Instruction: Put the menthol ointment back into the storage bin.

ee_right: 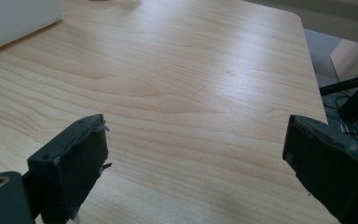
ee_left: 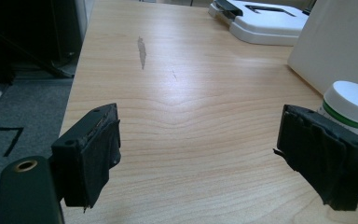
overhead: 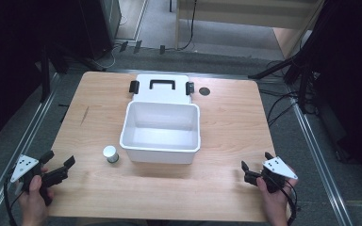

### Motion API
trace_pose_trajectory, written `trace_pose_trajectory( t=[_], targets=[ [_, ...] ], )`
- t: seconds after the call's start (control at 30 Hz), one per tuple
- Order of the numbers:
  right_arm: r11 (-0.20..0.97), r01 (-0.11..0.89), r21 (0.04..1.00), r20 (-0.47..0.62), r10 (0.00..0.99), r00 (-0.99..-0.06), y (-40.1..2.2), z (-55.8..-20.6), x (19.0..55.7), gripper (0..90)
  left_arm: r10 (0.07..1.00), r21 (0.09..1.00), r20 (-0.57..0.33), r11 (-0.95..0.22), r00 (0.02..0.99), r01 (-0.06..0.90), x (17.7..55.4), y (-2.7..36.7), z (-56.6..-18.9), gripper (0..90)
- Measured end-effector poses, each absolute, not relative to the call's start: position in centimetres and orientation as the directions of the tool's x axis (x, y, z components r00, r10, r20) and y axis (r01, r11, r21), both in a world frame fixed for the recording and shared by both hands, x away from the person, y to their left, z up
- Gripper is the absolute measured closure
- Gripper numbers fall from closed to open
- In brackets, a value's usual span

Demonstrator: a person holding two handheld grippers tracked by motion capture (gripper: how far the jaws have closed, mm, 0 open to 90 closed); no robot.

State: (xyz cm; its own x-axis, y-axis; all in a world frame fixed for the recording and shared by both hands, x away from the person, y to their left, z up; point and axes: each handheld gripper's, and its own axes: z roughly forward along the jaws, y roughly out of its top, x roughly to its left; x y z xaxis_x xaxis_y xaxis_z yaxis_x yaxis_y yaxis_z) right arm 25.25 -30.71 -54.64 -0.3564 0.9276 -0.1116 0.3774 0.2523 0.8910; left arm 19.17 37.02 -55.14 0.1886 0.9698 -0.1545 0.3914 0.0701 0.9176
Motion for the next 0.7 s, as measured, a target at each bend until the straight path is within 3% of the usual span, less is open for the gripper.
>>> trace_pose_trajectory(
  t=[0.2, 0.6, 0.7],
  targets=[
    [0.252, 0.375, 0.892, -0.111, 0.927, -0.358, -30.7, -54.6, 25.2, 6.7, 0.955, 0.904, -0.219, 0.122, 0.199, 0.411, 19.7, 37.2, -55.0, 14.4],
    [0.249, 0.374, 0.893, -0.108, 0.927, -0.358, -30.7, -54.6, 25.2, 6.8, 0.931, 0.859, -0.159, -0.032, 0.328, 0.510, 20.8, 35.4, -52.0, 14.4],
    [0.251, 0.374, 0.893, -0.110, 0.927, -0.359, -30.7, -54.6, 25.2, 6.8, 0.924, 0.849, -0.109, -0.106, 0.368, 0.517, 21.2, 34.4, -51.1, 14.5]
  ],
)
